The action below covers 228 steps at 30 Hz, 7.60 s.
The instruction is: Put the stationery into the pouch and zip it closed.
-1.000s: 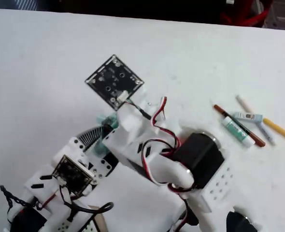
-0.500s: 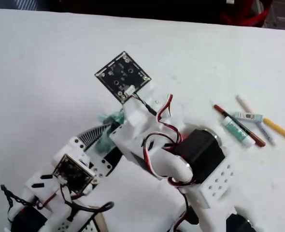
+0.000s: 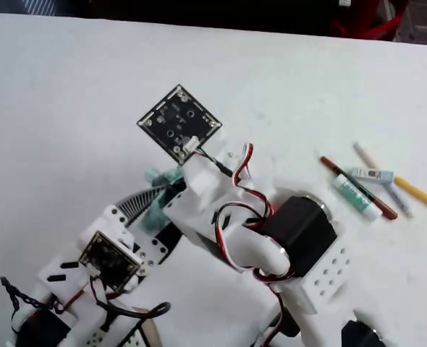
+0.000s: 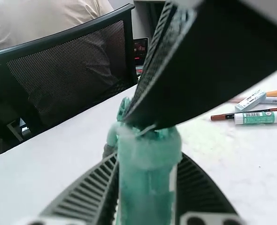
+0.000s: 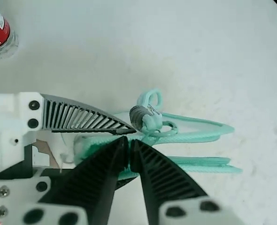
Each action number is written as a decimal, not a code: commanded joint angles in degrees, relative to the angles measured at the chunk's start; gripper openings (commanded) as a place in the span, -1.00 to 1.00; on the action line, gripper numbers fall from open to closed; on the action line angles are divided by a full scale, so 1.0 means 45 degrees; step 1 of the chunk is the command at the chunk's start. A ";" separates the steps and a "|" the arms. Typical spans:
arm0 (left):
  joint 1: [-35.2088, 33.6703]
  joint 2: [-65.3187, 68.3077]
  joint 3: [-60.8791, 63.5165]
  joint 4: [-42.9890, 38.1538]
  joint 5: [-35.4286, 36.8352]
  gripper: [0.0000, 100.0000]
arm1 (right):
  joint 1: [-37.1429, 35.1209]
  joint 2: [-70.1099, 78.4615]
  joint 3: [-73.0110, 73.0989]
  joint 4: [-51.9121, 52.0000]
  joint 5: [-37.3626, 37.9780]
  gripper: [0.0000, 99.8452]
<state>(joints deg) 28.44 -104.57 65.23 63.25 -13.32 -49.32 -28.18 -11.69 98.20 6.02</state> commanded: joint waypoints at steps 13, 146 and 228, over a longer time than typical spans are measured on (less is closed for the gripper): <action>-0.0107 -0.0049 -0.0117 -0.0195 0.0020 -0.72 | 0.2647 0.0186 0.0860 -0.0635 0.2540 -0.96; -0.0029 -0.0029 -0.2559 0.0020 0.0039 -0.95 | 0.4737 0.3839 0.1954 -0.1573 0.3556 -0.96; -0.3917 -0.0010 -0.0137 -0.1465 -0.7873 -0.36 | 0.5187 0.5421 -0.0078 -0.2100 0.0801 -0.53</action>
<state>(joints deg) 19.65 -104.84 65.05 67.91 -49.19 -26.55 -3.47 -9.93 87.38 10.15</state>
